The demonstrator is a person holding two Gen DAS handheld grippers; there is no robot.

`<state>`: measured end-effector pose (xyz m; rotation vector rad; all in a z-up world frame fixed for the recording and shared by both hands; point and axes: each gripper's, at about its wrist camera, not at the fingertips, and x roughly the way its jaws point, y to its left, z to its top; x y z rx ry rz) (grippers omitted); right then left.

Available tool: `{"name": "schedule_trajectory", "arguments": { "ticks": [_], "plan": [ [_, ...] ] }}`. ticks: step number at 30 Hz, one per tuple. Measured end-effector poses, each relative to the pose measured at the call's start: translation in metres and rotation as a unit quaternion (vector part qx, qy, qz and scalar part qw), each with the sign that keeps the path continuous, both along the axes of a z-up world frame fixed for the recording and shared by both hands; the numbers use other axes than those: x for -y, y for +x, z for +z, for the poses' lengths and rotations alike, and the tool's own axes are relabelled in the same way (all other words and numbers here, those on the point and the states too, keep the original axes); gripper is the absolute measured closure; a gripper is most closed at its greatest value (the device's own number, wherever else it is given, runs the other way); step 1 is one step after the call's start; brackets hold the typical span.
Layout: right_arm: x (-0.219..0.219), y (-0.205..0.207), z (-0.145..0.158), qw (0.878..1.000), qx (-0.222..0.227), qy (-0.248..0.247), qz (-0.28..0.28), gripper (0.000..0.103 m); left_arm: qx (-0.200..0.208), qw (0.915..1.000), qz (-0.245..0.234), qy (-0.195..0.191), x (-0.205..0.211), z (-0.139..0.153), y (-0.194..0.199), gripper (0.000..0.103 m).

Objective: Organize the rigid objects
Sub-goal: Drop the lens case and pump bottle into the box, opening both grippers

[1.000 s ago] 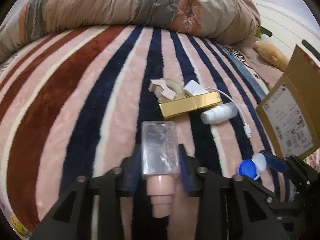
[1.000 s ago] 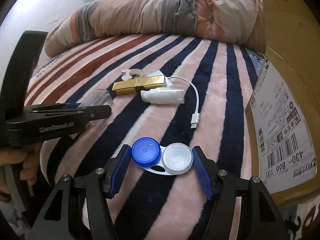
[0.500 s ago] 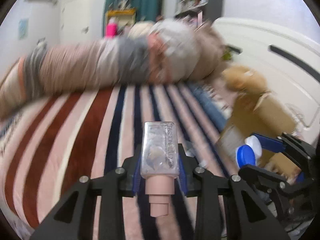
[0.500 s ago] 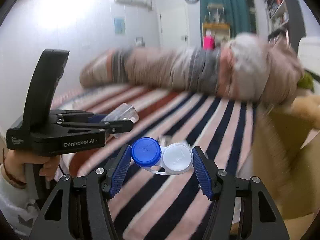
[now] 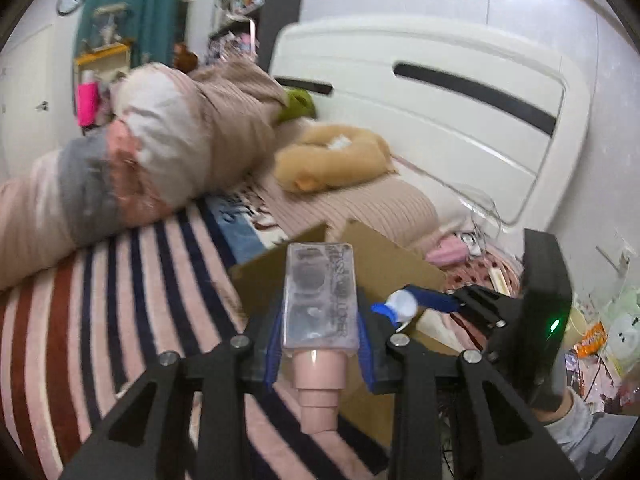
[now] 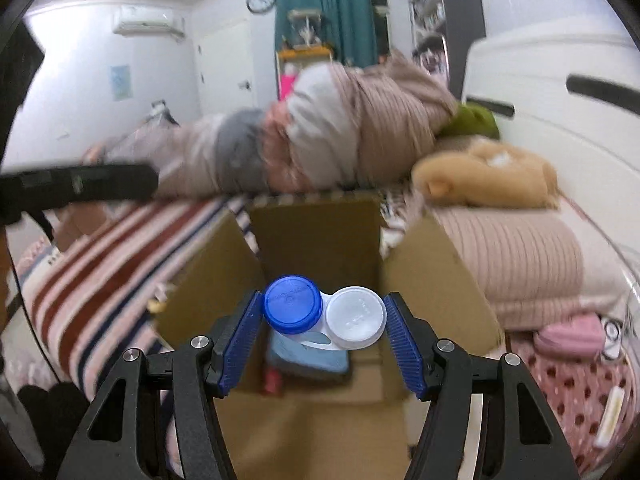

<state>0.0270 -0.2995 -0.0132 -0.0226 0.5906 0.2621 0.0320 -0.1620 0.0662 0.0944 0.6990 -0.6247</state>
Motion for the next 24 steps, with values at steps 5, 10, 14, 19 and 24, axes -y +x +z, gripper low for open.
{"name": "schedule_trajectory", "arguments": {
  "ticks": [5,10,14,19,24],
  "plan": [
    [0.014,0.007,-0.016,1.0,-0.019,-0.011,-0.011,0.036,-0.03,0.999,-0.018,0.03,0.032,-0.018,0.008,0.075],
    [0.026,0.006,-0.018,1.0,-0.014,0.009,-0.005,0.032,-0.059,0.9967,-0.031,0.046,0.044,-0.036,0.015,0.075],
    [0.025,0.0,-0.023,1.0,-0.012,0.007,0.001,0.032,-0.089,0.9927,-0.055,0.059,0.052,-0.048,0.014,0.075],
    [0.019,0.001,-0.026,1.0,-0.015,-0.006,0.005,0.031,-0.089,0.9929,-0.043,0.066,0.048,-0.056,0.016,0.074],
    [0.012,0.002,-0.027,1.0,-0.022,-0.013,0.006,0.028,-0.082,0.9947,-0.049,0.038,0.036,-0.045,0.014,0.068]
  ]
}}
